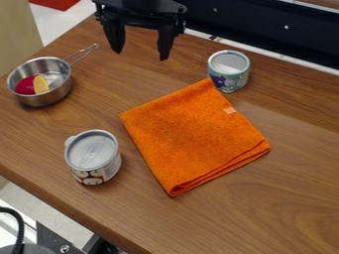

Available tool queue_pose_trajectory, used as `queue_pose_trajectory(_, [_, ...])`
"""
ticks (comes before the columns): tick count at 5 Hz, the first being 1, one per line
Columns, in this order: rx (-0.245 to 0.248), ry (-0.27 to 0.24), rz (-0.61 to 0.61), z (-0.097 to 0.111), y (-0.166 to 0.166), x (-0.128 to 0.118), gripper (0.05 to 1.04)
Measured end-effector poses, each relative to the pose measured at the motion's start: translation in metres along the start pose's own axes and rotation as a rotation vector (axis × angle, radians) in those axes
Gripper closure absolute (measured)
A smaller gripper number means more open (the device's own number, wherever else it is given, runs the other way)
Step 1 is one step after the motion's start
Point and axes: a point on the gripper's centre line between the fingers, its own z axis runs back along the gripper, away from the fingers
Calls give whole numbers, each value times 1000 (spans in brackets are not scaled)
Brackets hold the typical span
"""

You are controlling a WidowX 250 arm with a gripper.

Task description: Moved the orange cloth to the upper right side of the table

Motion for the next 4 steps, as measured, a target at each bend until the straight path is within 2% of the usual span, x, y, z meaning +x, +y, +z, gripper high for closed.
queue_pose_trajectory(1, [6, 33, 5, -8, -1, -5, 86])
queue_pose_trajectory(2, [9, 50, 99, -7, -20, -12, 86])
queue_pose_trajectory(3, [35, 77, 229, -18, -37, -18, 86])
queue_pose_trajectory(4, [90, 107, 401, -43, -45, -22, 117])
